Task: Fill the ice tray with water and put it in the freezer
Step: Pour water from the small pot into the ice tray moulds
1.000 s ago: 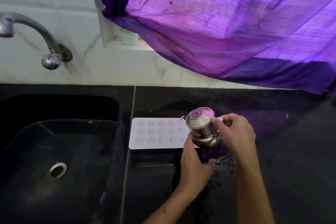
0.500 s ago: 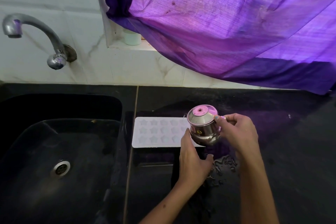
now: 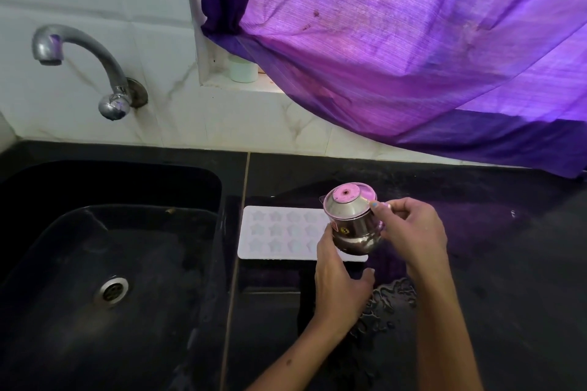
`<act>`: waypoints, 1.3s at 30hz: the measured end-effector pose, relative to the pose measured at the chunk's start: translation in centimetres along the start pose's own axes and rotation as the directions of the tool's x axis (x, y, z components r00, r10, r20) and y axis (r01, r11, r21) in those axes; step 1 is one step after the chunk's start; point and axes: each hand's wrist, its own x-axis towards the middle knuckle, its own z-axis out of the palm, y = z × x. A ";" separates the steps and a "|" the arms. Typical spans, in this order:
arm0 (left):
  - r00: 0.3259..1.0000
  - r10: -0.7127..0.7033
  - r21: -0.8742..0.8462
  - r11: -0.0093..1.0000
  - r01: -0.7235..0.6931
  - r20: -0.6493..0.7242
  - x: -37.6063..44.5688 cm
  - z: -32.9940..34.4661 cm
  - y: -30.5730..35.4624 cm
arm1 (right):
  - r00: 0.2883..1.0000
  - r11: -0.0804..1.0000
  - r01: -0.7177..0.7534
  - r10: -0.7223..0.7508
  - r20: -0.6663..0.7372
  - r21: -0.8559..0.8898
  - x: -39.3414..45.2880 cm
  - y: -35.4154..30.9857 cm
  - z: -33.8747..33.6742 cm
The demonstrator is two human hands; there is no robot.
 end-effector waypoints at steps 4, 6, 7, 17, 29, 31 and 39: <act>1.000 -0.026 -0.008 1.000 0.026 0.000 0.1 0.0 0.1 | 1.000 0.997 0.024 -0.024 -0.001 -0.076 0.0 -0.3 0.3; 0.999 -0.034 -0.020 0.999 0.034 -0.005 0.2 0.0 0.2 | 1.000 0.995 0.031 -0.031 0.002 -0.099 0.0 -0.5 0.5; 0.999 -0.039 -0.026 0.999 0.039 -0.007 0.2 0.0 0.2 | 0.999 0.993 0.036 -0.035 0.007 -0.109 -0.1 -0.5 0.5; 0.997 -0.074 -0.052 0.996 0.074 0.008 -0.1 -0.1 0.3 | 0.999 0.985 0.048 -0.044 0.030 -0.165 -0.5 -1.1 1.0; 0.996 -0.086 -0.057 0.995 0.086 0.000 -0.3 -0.1 0.3 | 0.997 0.981 0.078 -0.073 0.040 -0.179 -0.9 -1.2 1.3; 0.996 -0.084 -0.051 0.995 0.084 0.000 -0.3 -0.1 0.3 | 0.997 0.981 0.075 -0.070 0.037 -0.177 -0.9 -1.2 1.3; 0.997 -0.077 -0.040 0.996 0.076 -0.017 -0.3 -0.4 0.4 | 0.998 0.987 0.038 -0.031 0.048 -0.155 -0.6 -1.2 1.2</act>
